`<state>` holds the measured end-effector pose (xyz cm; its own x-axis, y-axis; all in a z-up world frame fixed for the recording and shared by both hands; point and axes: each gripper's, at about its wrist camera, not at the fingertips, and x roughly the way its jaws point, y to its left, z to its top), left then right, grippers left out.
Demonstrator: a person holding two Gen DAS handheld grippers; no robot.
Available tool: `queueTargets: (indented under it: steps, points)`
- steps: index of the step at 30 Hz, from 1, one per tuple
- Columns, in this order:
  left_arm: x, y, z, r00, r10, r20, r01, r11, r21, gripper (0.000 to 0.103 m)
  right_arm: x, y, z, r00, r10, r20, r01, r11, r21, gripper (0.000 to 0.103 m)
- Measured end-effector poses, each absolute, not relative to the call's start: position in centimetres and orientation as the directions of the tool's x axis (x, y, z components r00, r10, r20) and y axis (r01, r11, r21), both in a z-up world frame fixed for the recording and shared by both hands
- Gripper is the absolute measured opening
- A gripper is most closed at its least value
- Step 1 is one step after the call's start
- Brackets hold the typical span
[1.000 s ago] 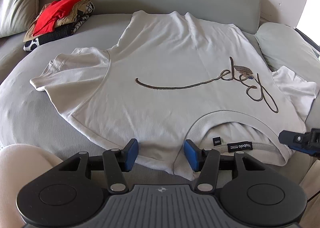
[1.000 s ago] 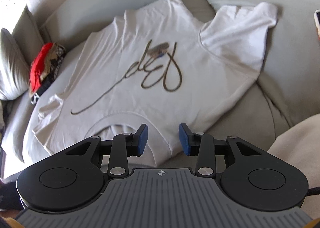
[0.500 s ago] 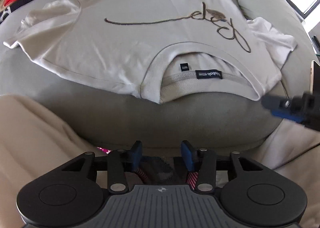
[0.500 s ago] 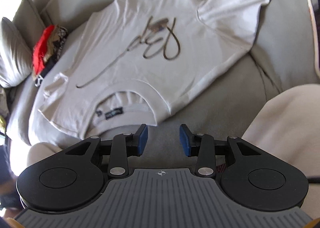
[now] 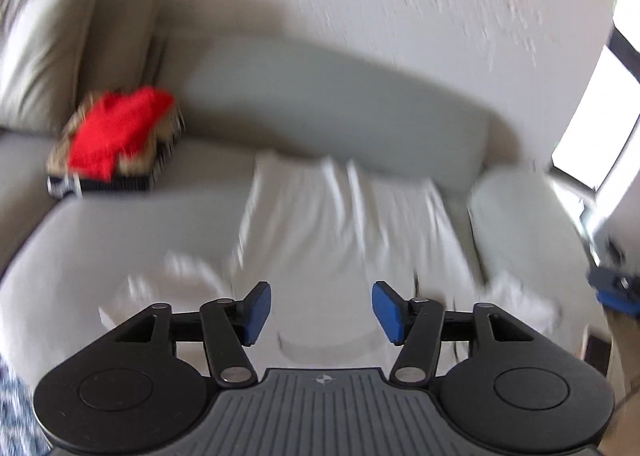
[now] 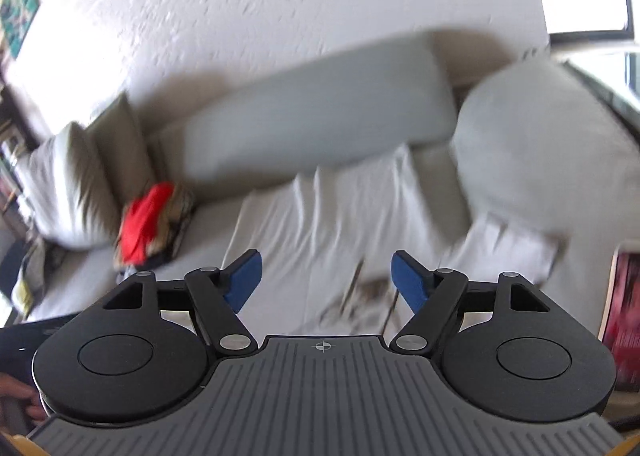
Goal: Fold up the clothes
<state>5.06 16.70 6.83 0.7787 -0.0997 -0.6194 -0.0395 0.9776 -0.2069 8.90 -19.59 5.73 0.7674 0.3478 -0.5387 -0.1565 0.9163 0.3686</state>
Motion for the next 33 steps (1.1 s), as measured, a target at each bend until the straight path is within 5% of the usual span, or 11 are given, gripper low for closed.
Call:
queueTargets:
  steps: [6,11,20,26,28,32,33]
  points:
    - [16.1,20.4,5.5,0.801,-0.088,-0.593,-0.098,0.957,-0.274,0.056,19.9,-20.9,4.0,0.765,0.325,-0.557,-0.059,0.896,0.441,0.082]
    - [25.1,23.8,-0.6,0.751,-0.039,-0.660,-0.228,0.921,-0.315,0.047,31.0,-21.9,-2.8,0.722,0.307,-0.620,0.042,0.875,0.482,0.052]
    - [32.9,21.0,-6.9,0.749,-0.126,-0.650,-0.144,0.927,-0.345,0.047,48.2,-22.8,-13.1,0.694,0.264,-0.670,0.136,0.865,0.482,0.049]
    - [36.0,22.1,-9.4,0.731,-0.168,-0.662,-0.158,0.901,-0.403,0.047,54.0,-23.0,-17.1,0.663,0.397,-0.634,0.055,0.819,0.571,0.049]
    - [36.1,22.7,-9.6,0.735,-0.157,-0.659,-0.167,0.901,-0.401,0.047,54.9,-22.3,-17.4,0.669,0.363,-0.649,0.031,0.858,0.512,0.028]
    - [36.0,23.5,-9.4,0.753,-0.114,-0.648,-0.204,0.896,-0.395,0.047,55.6,-21.2,-17.9,0.673,0.352,-0.650,0.017,0.872,0.489,0.020]
    - [36.3,23.6,-9.3,0.757,-0.107,-0.644,-0.213,0.892,-0.399,0.047,55.6,-20.8,-17.8,0.673,0.350,-0.651,0.005,0.879,0.477,0.007]
